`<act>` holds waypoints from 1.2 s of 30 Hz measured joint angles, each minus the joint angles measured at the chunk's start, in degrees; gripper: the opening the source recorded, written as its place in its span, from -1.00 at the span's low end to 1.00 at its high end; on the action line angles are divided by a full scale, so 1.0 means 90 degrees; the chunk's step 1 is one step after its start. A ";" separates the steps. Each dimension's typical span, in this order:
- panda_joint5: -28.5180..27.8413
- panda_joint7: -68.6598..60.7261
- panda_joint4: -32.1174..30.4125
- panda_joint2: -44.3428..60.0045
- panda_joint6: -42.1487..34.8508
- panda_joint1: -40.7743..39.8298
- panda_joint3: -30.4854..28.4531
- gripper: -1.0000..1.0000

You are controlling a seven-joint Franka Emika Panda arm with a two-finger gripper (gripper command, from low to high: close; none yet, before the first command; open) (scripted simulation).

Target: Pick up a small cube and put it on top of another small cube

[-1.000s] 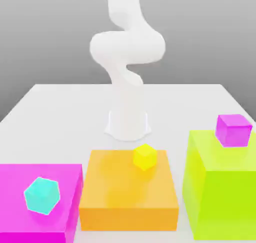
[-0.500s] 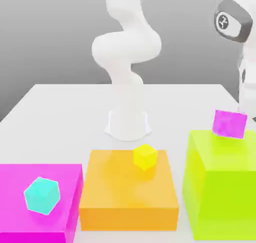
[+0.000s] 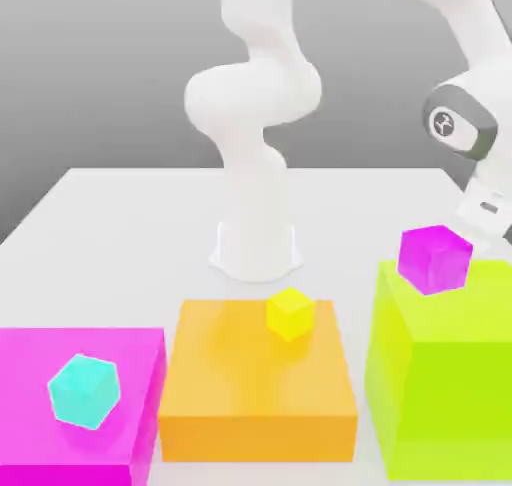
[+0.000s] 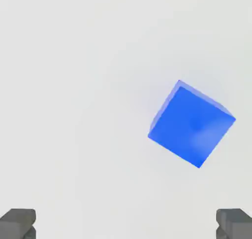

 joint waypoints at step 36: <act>-0.1904 0.4078 -0.0462 0.0557 0.2474 0.0742 -0.0887 -1.00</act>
